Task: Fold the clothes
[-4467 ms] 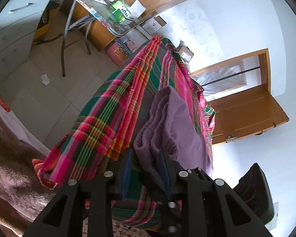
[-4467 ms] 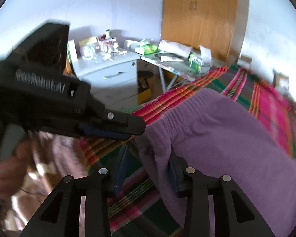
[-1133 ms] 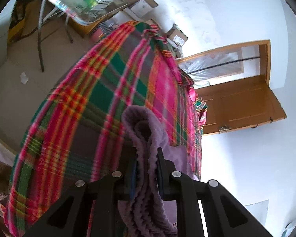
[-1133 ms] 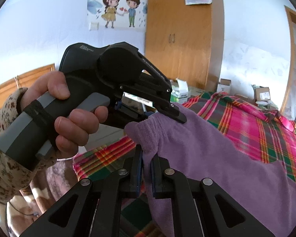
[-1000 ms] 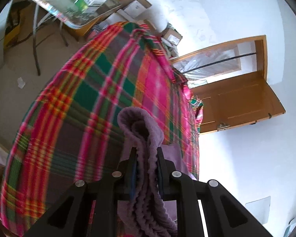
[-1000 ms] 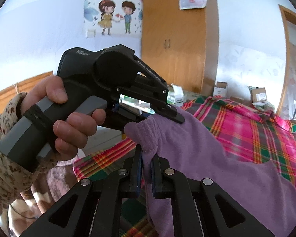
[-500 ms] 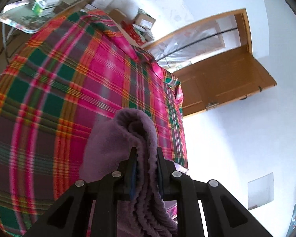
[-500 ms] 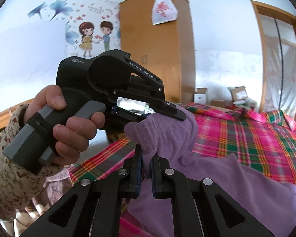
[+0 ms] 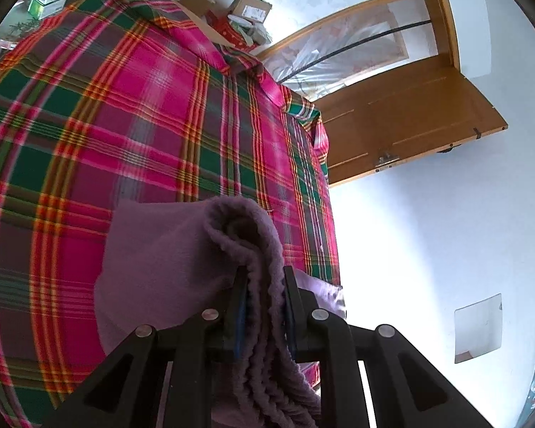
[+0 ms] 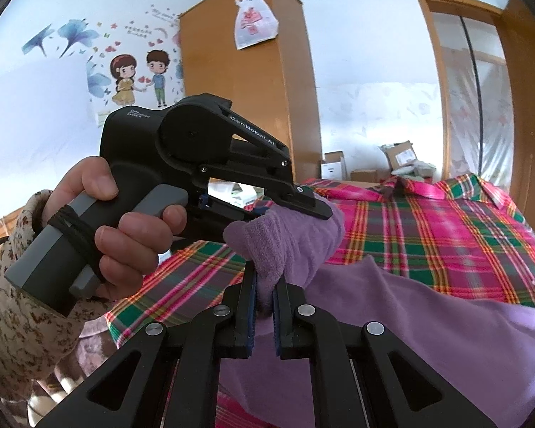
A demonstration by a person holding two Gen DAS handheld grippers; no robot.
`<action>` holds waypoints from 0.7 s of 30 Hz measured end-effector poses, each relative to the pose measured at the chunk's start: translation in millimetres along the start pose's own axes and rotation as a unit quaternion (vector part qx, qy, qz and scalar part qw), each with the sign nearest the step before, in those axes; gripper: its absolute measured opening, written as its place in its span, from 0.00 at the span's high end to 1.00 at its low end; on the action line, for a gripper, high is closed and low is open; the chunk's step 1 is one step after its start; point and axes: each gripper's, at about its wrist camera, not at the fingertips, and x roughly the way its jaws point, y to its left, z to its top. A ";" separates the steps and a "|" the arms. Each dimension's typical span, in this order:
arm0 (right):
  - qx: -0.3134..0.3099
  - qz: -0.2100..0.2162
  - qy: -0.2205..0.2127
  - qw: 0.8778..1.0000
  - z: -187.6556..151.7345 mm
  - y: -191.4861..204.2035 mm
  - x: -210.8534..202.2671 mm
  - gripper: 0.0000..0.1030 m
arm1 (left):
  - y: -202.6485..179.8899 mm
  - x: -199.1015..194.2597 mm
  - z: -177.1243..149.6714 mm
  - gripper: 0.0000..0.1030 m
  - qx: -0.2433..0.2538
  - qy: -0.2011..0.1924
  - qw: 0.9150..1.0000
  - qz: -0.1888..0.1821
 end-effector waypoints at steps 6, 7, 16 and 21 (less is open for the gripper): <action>0.020 -0.018 -0.003 1.000 -3.8 -19.1 -9.9 0.92 | -14.0 19.4 -3.5 0.82 0.008 0.015 1.000 0.000; 0.023 -0.022 -0.004 0.999 -5.0 -22.4 -11.8 0.92 | -15.9 23.5 -4.4 0.82 0.009 0.019 1.000 -0.001; 0.047 -0.050 0.002 0.998 -15.9 -45.9 -26.9 0.92 | -29.0 63.0 -13.3 0.82 0.009 0.050 0.999 -0.002; 0.050 -0.064 0.009 0.997 -22.9 -52.5 -31.8 0.92 | -31.0 77.1 -17.8 0.82 0.007 0.063 0.998 -0.003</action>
